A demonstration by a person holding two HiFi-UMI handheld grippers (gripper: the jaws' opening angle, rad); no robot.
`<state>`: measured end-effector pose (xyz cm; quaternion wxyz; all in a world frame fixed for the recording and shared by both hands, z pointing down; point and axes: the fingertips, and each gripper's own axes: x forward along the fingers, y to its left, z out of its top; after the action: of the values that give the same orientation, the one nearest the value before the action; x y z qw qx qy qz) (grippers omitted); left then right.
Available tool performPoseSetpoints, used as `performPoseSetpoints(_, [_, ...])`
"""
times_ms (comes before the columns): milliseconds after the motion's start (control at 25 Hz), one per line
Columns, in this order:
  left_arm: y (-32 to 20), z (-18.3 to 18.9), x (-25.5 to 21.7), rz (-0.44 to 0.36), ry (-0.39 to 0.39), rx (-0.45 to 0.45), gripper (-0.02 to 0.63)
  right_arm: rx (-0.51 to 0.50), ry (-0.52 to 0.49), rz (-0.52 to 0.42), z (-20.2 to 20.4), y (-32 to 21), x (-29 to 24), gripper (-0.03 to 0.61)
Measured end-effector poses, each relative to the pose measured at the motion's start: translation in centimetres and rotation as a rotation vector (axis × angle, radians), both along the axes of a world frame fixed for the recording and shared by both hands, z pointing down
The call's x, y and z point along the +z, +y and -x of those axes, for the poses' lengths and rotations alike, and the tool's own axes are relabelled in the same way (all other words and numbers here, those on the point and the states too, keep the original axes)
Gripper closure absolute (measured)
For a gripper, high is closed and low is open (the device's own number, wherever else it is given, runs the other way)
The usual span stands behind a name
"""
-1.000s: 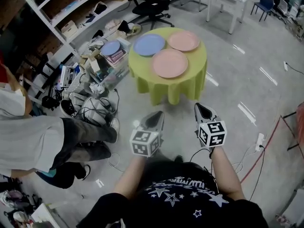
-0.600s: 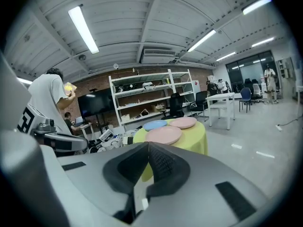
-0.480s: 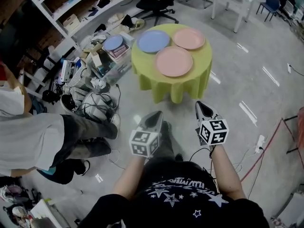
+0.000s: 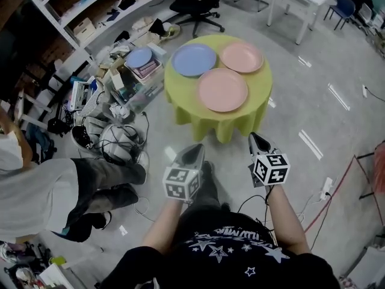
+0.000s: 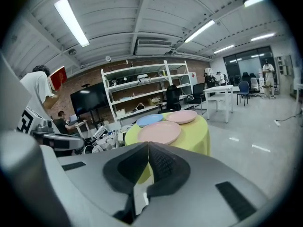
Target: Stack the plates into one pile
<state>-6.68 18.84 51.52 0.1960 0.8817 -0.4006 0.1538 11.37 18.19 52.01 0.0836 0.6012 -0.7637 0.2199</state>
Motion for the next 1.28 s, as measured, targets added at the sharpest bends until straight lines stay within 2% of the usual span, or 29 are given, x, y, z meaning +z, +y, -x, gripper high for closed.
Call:
performPoseSetpoints(200, [-4.9,-0.1,0.3,0.004,0.010,0.009,0.595,0.029,0.001,0.023,-0.6,-4.0,0.8,0.563])
performPoseSetpoints(480, [-11.3,-0.8,0.2,0.007,-0.010,0.067,0.594,0.083,-0.006,0.062,-2.0,-9.9,1.0,0.563])
performPoseSetpoints(880, [-17.4,0.8,1.4,0.063,-0.001,0.067,0.595,0.119,-0.014,0.117,-1.0,-16.3,2.1,0.563])
performPoseSetpoints(1280, [-22.4,2.0,2.9,0.107,0.019,0.059,0.594,0.161,0.038,0.173,-1.9,-20.2,3.3,0.563])
